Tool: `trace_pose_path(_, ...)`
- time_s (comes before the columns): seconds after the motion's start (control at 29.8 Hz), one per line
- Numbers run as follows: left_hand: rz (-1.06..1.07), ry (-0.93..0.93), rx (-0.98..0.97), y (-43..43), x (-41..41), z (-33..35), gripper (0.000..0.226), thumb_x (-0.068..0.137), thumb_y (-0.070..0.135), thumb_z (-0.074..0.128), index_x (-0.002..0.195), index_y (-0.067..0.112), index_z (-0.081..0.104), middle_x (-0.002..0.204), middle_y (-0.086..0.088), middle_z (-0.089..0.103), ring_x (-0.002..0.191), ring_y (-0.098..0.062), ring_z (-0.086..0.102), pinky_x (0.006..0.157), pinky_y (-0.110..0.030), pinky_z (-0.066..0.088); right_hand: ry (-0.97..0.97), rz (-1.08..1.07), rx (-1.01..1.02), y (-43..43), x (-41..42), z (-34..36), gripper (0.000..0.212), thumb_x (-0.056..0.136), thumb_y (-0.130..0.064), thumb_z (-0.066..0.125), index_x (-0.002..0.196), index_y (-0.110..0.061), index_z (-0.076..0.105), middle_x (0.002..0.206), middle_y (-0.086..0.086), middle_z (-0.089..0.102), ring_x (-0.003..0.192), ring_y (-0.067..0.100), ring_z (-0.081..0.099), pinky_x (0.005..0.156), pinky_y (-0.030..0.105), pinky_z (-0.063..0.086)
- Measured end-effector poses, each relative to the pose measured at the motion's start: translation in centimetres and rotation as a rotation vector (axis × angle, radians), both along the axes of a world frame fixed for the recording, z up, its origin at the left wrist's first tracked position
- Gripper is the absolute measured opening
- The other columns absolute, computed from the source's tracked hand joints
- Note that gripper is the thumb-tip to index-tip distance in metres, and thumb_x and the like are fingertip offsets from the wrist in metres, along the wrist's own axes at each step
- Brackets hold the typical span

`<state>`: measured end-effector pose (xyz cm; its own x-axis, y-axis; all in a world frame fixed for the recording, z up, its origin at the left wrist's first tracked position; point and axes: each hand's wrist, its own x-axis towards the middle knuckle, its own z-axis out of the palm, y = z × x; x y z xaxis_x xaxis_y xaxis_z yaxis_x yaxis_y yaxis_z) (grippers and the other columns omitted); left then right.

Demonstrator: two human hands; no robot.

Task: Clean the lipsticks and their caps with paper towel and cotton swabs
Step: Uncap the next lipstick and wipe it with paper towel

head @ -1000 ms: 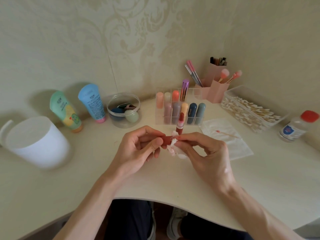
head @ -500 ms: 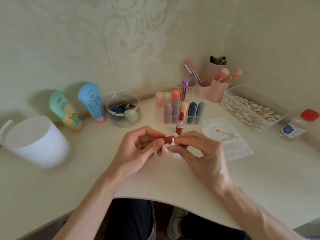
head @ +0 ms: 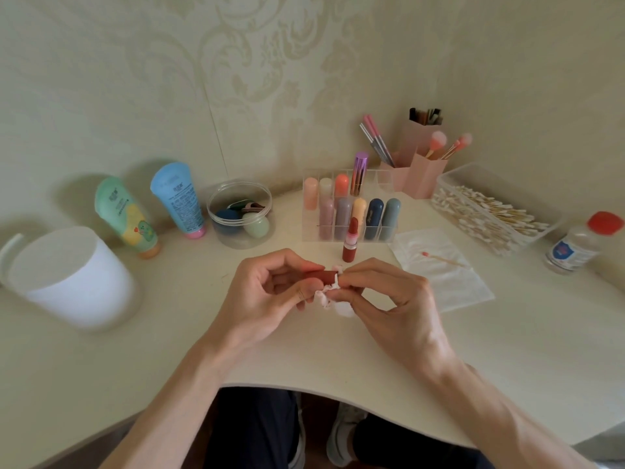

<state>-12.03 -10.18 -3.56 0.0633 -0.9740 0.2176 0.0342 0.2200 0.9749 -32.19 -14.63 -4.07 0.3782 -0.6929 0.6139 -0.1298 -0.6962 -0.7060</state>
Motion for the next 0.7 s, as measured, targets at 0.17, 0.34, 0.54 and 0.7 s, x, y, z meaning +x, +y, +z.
trace_pose_path(0.17, 0.018, -0.047, -0.039, 0.05, 0.02, 0.12, 0.016, 0.087, 0.018, 0.082, 0.098, 0.008, 0.077, 0.089, -0.010, 0.079, 0.066, -0.029, 0.068, 0.059, -0.031, 0.055, -0.003, 0.005, 0.023, 0.09, -0.05, 0.25, 0.007, 0.087, -0.016, 0.083, 0.090, -0.010, 0.082, 0.086, -0.007, 0.073, 0.073, 0.012, 0.068, 0.075, 0.017, 0.050)
trace_pose_path(0.34, -0.057, -0.028, 0.012, -0.10, -0.10, 0.41, 0.014, 0.095, 0.026, 0.068, 0.094, 0.015, 0.077, 0.071, -0.012, 0.071, 0.051, -0.023, 0.059, 0.045, -0.029, 0.044, 0.017, 0.003, -0.035, 0.38, 0.09, 0.38, 0.010, 0.087, -0.016, 0.085, 0.090, -0.007, 0.081, 0.084, -0.006, 0.071, 0.072, 0.012, 0.067, 0.072, 0.022, 0.053)
trace_pose_path(0.54, -0.066, -0.017, 0.024, -0.27, 0.20, -0.10, 0.021, 0.092, 0.020, 0.072, 0.085, 0.000, 0.072, 0.066, -0.011, 0.069, 0.049, -0.017, 0.056, 0.045, -0.025, 0.042, 0.088, -0.025, -0.213, 0.27, -0.27, -0.09, 0.012, 0.092, -0.015, 0.083, 0.093, -0.004, 0.080, 0.088, -0.001, 0.073, 0.077, 0.009, 0.069, 0.068, 0.029, 0.057)
trace_pose_path(0.7, -0.098, -0.001, 0.052, -0.45, 0.37, -0.11, 0.030, 0.094, 0.034, 0.075, 0.087, 0.006, 0.074, 0.066, -0.011, 0.069, 0.046, -0.019, 0.054, 0.042, -0.025, 0.038, 0.086, -0.040, -0.244, 0.18, -0.32, -0.06, 0.014, 0.093, -0.017, 0.083, 0.095, -0.003, 0.081, 0.093, 0.001, 0.074, 0.082, 0.009, 0.071, 0.071, 0.030, 0.058)
